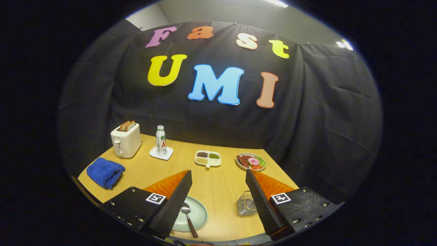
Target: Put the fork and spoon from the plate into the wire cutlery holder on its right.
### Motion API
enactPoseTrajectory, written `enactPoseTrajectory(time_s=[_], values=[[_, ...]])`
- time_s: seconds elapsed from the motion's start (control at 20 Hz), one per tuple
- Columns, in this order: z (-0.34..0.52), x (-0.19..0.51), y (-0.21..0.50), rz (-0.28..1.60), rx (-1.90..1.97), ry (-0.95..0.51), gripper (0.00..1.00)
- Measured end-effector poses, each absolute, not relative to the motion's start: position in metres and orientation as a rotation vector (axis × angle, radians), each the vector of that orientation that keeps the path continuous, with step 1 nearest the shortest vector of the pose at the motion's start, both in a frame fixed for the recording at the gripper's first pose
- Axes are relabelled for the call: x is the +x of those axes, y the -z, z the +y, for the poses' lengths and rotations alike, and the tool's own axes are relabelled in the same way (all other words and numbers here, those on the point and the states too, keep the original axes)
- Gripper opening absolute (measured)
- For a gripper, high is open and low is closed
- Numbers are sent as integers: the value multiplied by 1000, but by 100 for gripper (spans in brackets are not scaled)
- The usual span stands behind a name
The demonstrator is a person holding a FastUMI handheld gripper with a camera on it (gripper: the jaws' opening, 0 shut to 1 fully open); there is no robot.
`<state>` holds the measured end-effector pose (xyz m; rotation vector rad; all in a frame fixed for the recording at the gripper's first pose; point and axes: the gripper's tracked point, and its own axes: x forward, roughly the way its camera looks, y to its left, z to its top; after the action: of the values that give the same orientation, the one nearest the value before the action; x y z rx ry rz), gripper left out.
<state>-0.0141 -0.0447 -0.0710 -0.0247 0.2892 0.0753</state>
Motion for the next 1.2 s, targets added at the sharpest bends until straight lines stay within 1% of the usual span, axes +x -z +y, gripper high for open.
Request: enactPoseTrajectory(time_s=[0.1, 0.3, 0.4, 0.5, 0.65, 0.8, 0.9, 1.2], values=[[-37, -13, 78, 305, -42, -109, 97], [-23, -4, 81, 256, -105, -180, 97], [-23, -5, 94, 281, -98, -193, 97], [-12, -6, 101, 300, -97, -235, 96], [-9, -12, 121, 382, -100, -295, 97], [1, -17, 148, 514, -49, -379, 96], [-1, -18, 166, 583, -63, -393, 96], [11, -30, 203, 697, -146, -483, 96]])
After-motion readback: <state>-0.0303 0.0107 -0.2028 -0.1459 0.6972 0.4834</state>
